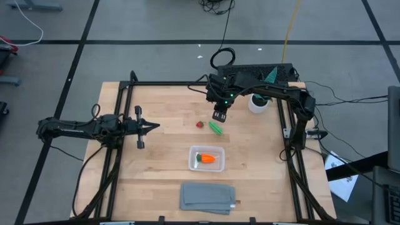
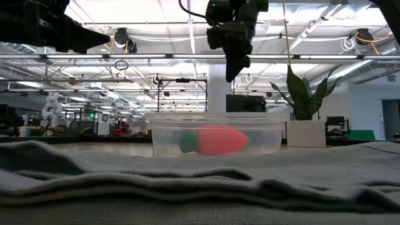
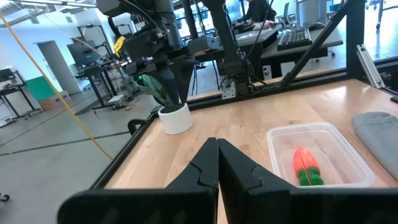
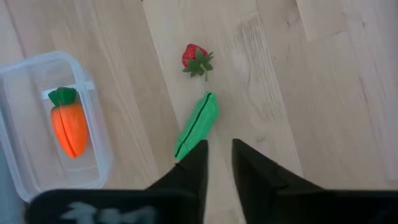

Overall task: Pick and placing Produce into tupperware
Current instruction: Put the green beans into the transparent bin

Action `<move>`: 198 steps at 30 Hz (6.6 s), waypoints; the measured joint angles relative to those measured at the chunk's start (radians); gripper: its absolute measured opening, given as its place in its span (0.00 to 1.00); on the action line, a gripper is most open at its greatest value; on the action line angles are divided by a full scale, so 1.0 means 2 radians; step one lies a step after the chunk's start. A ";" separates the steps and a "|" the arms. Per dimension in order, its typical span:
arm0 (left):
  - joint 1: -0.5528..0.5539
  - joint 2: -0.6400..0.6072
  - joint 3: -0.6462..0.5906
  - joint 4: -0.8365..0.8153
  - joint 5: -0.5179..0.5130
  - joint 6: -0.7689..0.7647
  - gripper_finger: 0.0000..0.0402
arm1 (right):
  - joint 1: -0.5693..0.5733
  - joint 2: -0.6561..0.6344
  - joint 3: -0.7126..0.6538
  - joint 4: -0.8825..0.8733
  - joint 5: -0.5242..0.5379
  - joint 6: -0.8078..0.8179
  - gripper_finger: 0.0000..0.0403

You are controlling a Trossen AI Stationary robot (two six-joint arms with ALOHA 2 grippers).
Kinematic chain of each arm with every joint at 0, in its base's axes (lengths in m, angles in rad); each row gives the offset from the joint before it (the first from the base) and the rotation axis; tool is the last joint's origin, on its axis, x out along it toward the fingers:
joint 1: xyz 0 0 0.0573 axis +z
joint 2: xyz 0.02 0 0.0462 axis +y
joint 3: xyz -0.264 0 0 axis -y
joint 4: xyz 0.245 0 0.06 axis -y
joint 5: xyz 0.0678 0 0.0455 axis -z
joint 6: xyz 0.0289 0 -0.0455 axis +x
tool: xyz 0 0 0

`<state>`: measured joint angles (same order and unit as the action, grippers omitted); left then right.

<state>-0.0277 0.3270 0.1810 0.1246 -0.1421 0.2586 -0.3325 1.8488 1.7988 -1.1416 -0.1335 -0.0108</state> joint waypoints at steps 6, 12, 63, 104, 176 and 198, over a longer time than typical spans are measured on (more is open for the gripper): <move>0.000 0.000 0.000 0.000 0.000 0.002 0.00 | 0.000 0.000 0.000 -0.004 -0.001 -0.009 0.37; 0.000 0.000 0.000 -0.001 0.000 0.003 0.00 | 0.001 0.000 0.000 -0.003 -0.001 -0.009 0.54; 0.000 0.000 0.000 -0.028 0.000 -0.001 0.00 | 0.002 0.003 -0.178 0.186 0.014 0.078 0.63; 0.000 0.000 0.000 -0.050 0.001 -0.005 0.00 | 0.027 0.071 -0.215 0.236 -0.001 0.055 0.71; 0.000 0.000 0.000 -0.049 0.000 -0.016 0.00 | 0.055 0.066 0.143 -0.128 -0.001 -0.051 0.36; 0.000 0.000 0.000 -0.049 0.000 -0.029 0.00 | 0.172 0.065 0.069 -0.039 -0.028 -0.045 0.36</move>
<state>-0.0277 0.3267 0.1806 0.0265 -0.1413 0.2001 0.0119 1.9793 1.9369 -1.2190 -0.1893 -0.1001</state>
